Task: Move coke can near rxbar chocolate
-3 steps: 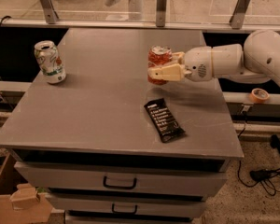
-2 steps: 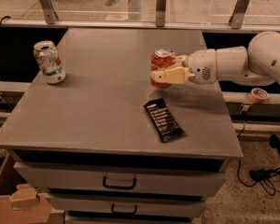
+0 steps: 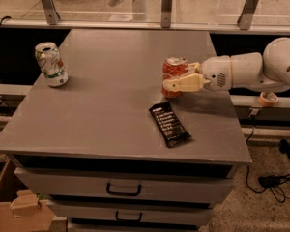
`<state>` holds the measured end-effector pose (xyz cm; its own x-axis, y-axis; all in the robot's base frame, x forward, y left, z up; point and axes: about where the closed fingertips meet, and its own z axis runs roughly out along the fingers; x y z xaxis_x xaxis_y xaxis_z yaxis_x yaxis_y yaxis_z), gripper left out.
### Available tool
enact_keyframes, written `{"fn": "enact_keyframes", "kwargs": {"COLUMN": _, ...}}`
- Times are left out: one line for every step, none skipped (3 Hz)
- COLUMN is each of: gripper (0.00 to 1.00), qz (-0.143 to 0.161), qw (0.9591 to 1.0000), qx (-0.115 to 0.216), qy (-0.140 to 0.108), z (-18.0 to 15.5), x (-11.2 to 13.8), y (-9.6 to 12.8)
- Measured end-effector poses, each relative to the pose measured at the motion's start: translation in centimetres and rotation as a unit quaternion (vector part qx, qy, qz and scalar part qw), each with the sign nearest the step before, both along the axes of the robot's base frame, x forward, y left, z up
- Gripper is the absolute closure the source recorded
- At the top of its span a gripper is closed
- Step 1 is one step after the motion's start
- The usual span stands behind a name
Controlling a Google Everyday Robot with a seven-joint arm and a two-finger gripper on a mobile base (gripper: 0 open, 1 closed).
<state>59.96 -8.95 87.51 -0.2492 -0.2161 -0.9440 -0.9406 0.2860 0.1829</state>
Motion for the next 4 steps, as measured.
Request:
{"fn": "enact_keyframes", "kwargs": {"gripper": 0.12, "qz": 0.002, "qw": 1.0000, "qx": 0.000, "qy": 0.000, "z": 0.00, "x": -0.03, "y": 0.30}}
{"fn": "enact_keyframes", "kwargs": {"gripper": 0.00, "qz": 0.005, "qw": 1.0000, "qx": 0.000, "qy": 0.000, "z": -0.03, "x": -0.05, "y": 0.55}}
{"fn": "enact_keyframes", "kwargs": {"gripper": 0.00, "qz": 0.005, "qw": 1.0000, "qx": 0.000, "qy": -0.001, "z": 0.01, "x": -0.03, "y": 0.65}}
{"fn": "enact_keyframes", "kwargs": {"gripper": 0.00, "qz": -0.009, "qw": 0.9999, "qx": 0.000, "qy": -0.012, "z": 0.53, "x": 0.15, "y": 0.19}}
